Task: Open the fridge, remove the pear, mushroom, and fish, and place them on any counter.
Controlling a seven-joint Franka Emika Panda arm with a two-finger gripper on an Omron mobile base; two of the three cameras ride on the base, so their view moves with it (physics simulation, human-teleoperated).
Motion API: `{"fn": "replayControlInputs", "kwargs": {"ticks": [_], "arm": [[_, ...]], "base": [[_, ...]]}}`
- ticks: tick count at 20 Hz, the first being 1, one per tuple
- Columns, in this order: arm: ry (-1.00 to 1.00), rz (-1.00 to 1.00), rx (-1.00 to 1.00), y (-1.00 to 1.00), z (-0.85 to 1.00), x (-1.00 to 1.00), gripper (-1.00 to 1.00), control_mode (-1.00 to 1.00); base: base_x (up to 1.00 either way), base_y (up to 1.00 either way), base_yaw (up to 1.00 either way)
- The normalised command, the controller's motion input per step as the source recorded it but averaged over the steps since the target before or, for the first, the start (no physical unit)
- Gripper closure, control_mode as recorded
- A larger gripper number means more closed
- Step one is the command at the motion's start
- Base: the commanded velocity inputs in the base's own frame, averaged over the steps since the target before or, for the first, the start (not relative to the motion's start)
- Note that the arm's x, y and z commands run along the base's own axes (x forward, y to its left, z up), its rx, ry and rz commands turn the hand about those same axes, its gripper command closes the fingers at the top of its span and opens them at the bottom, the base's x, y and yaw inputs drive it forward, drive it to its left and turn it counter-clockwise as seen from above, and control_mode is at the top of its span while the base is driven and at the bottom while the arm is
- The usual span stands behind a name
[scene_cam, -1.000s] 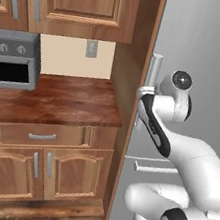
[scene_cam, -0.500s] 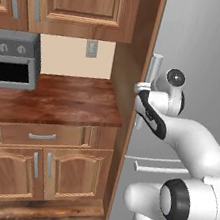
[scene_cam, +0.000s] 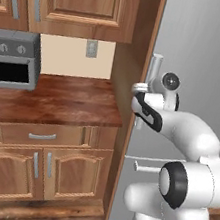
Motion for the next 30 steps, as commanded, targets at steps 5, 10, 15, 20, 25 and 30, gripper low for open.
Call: {"fn": "replayControlInputs", "kwargs": {"ticks": [5,10,15,20,25,30], "arm": [[-0.01,0.0,0.0,0.0,-0.14,0.47,1.0,-1.0],[0.0,0.0,0.0,0.0,0.0,0.0,1.0,-1.0],[0.01,-0.07,0.01,0.0,-0.02,-0.66,1.0,-1.0],[0.0,-0.11,0.03,-0.2,-0.06,-1.0,1.0,-1.0],[0.0,-0.13,0.1,-0.74,-0.19,-1.0,1.0,-1.0],[0.01,-0.12,0.12,-0.81,-0.26,-1.0,1.0,-1.0]], "base": [[0.0,0.0,0.0],[0.0,0.0,0.0],[0.0,0.0,0.0],[0.0,0.0,0.0],[0.0,0.0,0.0],[0.0,0.0,0.0]]}}
